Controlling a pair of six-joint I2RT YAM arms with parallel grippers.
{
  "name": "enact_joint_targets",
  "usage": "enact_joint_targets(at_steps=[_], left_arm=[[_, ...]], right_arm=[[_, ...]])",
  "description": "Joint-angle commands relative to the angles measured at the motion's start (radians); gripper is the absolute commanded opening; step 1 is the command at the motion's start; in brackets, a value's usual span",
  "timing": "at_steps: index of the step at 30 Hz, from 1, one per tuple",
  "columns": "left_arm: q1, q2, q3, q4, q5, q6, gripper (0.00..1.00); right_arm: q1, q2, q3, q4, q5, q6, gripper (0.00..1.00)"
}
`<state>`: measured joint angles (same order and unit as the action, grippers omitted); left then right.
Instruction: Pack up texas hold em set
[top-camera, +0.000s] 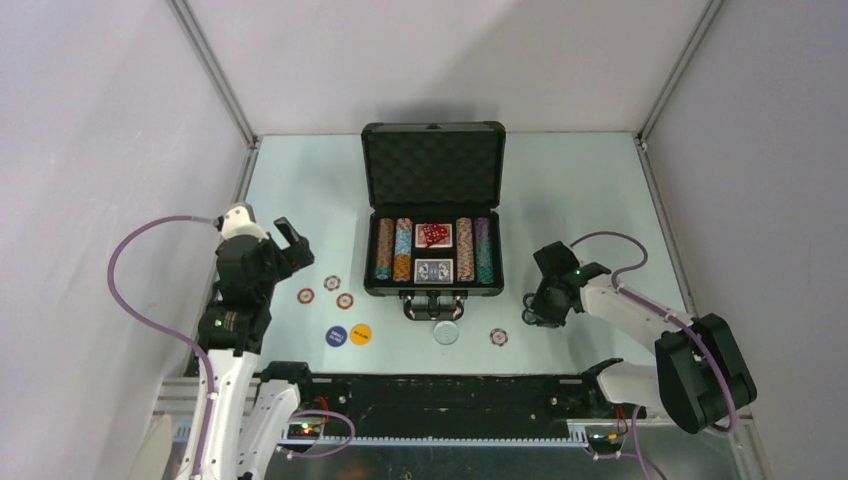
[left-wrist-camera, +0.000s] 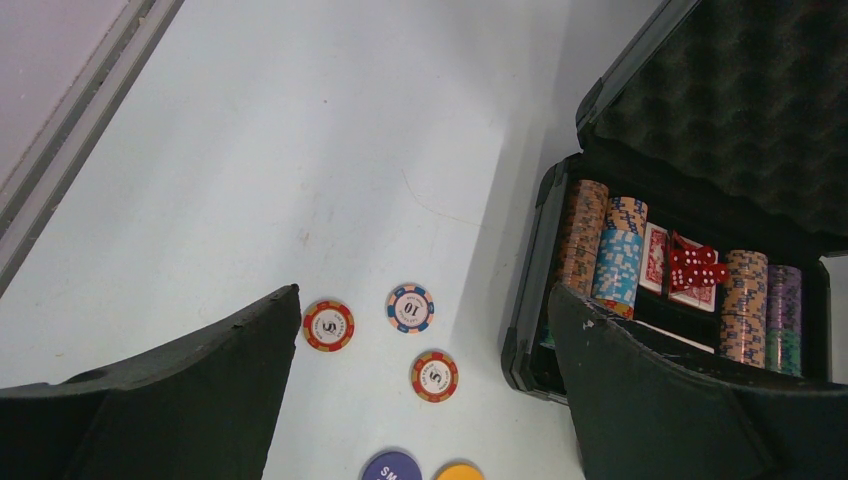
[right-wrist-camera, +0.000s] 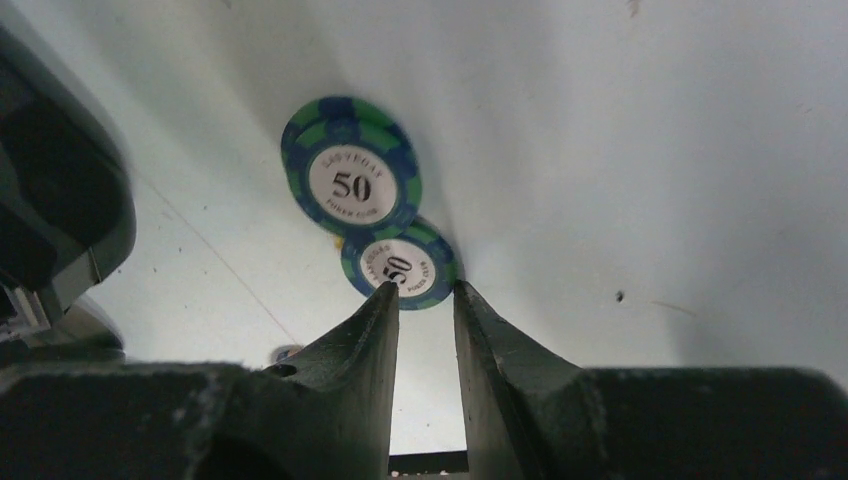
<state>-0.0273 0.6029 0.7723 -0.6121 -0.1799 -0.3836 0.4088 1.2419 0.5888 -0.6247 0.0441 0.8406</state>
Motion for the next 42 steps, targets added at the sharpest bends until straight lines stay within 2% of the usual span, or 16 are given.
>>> enact_joint_targets(at_steps=[1, 5, 10, 17, 20, 24, 32, 42], left_arm=[[0.008, 0.002, 0.002, 0.021, -0.001, 0.019, 0.98], [0.007, 0.000, 0.001, 0.021, -0.001, 0.019, 0.98], [0.007, -0.002, 0.000, 0.021, -0.002, 0.020, 0.98], [0.007, -0.002, 0.000, 0.021, -0.001, 0.019, 0.98], [0.007, 0.000, 0.001, 0.021, -0.001, 0.019, 0.98], [0.007, -0.002, 0.001, 0.021, -0.001, 0.019, 0.98], [0.007, 0.000, 0.001, 0.021, -0.007, 0.020, 0.98], [0.007, -0.001, 0.000, 0.021, -0.006, 0.020, 0.98]], right_arm=[[0.071, 0.016, -0.035, -0.044, 0.012, 0.076, 0.32], [0.143, 0.032, -0.035, -0.027, 0.006, 0.117, 0.32], [0.136, -0.017, -0.022, -0.056, 0.049, 0.124, 0.32], [-0.083, -0.120, 0.009, -0.114, 0.064, -0.024, 0.32], [-0.167, -0.087, 0.018, -0.113, 0.070, -0.072, 0.32], [-0.210, -0.014, 0.019, -0.076, 0.059, -0.108, 0.32], [-0.196, 0.084, 0.030, -0.018, 0.037, -0.115, 0.32], [-0.091, 0.170, 0.054, -0.015, 0.056, -0.084, 0.33]])
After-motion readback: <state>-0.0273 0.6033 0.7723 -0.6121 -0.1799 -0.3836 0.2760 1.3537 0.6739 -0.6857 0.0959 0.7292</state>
